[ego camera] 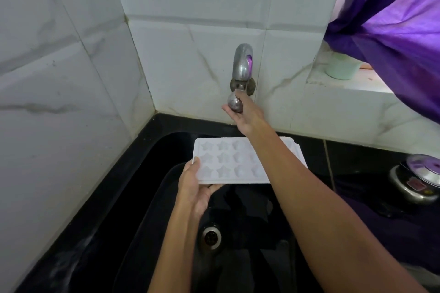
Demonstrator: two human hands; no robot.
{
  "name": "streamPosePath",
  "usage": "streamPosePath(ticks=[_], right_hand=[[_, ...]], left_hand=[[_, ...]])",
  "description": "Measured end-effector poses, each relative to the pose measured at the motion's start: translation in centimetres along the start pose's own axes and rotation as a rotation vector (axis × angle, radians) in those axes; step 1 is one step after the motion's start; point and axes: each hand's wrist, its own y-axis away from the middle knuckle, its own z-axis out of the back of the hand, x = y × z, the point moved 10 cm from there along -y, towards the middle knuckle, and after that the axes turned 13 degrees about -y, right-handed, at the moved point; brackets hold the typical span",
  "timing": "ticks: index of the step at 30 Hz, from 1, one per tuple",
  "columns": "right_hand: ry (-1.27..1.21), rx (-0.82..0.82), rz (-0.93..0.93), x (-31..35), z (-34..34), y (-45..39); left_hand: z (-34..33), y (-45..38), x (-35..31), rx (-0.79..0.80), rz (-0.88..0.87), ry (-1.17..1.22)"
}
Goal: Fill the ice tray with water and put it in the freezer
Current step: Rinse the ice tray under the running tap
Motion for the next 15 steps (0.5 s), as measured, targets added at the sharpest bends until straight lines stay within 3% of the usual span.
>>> streamPosePath(ticks=[6, 12, 15], right_hand=[[0.192, -0.084, 0.114, 0.9, 0.6, -0.2], [0.299, -0.069, 0.158, 1.3, 0.4, 0.1], [0.615, -0.112, 0.250, 1.5, 1.1, 1.5]], left_hand=[[-0.6, -0.4, 0.3, 0.016, 0.005, 0.033], [-0.6, -0.2, 0.6, 0.011, -0.007, 0.040], [-0.5, -0.1, 1.0, -0.003, -0.001, 0.041]])
